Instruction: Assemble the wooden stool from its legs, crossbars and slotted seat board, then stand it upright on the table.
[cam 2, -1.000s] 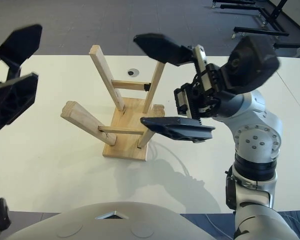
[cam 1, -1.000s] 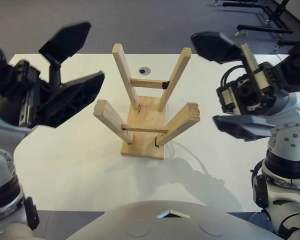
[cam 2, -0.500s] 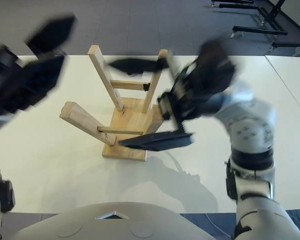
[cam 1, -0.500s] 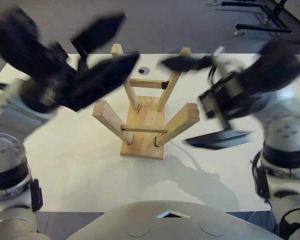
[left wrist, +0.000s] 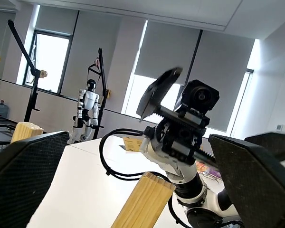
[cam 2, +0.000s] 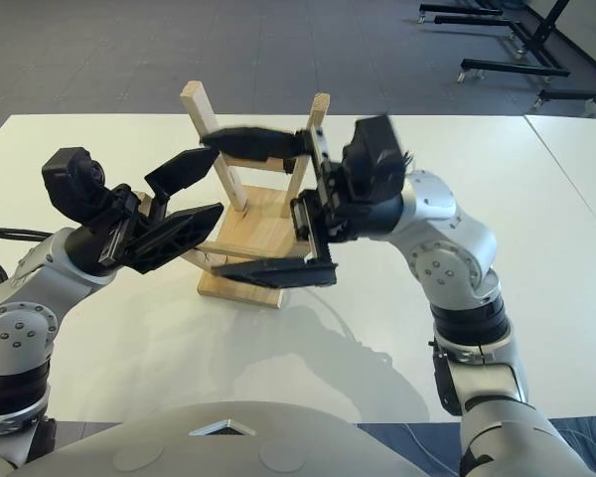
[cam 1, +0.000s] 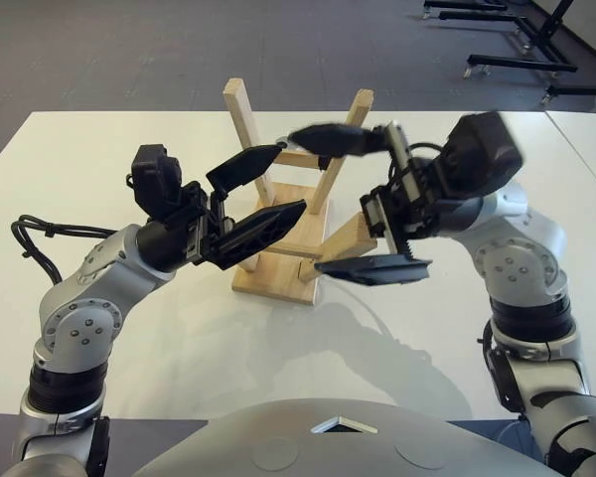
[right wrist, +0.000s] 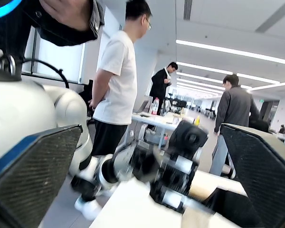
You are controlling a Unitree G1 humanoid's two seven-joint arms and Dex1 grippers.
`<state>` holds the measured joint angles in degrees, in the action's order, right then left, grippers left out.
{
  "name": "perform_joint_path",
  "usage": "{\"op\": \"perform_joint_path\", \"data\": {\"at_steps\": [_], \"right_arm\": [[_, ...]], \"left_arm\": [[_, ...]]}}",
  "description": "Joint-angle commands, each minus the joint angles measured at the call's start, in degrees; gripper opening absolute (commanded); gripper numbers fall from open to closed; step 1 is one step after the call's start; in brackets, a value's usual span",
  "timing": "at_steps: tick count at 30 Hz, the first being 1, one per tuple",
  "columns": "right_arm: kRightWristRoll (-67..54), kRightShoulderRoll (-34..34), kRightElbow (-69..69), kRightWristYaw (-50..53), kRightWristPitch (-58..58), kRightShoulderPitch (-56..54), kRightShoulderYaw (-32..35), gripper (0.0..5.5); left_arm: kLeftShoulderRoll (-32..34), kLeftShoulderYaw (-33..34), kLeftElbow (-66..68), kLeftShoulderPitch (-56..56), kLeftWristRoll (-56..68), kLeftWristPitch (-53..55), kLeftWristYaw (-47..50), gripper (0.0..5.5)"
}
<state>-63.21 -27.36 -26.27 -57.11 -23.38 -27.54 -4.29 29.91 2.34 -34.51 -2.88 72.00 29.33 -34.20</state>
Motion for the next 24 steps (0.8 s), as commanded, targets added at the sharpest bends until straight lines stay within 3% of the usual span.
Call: {"op": "perform_joint_path", "data": {"at_steps": [1, 4, 7, 14, 20, 24], "right_arm": [[-6.2, 1.3, 1.2, 2.5, -2.0, -5.1, 5.5, 5.36], [-12.9, 2.2, 3.5, 5.2, -2.6, -8.9, 10.9, 5.36], [-12.1, 1.6, 4.0, 4.8, -3.1, -9.6, 12.3, 5.36], [3.4, -0.3, 0.4, -1.6, -1.2, -0.8, 5.1, 5.36], [7.9, -1.0, -1.1, -5.1, -0.4, 2.3, 3.6, 5.36], [11.5, -1.8, -2.1, -7.0, 0.9, 5.1, 1.7, 5.36]], "left_arm": [[-2.5, 3.6, 1.0, 1.9, 4.2, -0.1, 3.6, 5.40], [-3.1, 6.9, 0.1, -1.4, 7.4, -1.4, 5.5, 5.40], [-3.3, 9.0, -0.8, -2.0, 8.4, -1.8, 6.5, 5.40], [-3.6, 10.8, -4.6, -4.3, 10.4, -2.6, 9.9, 5.40], [7.4, 27.5, 2.9, -1.0, 9.1, -2.0, 6.2, 5.40], [13.4, 27.3, 13.6, 5.9, -4.3, -0.8, -2.2, 5.40]]}}
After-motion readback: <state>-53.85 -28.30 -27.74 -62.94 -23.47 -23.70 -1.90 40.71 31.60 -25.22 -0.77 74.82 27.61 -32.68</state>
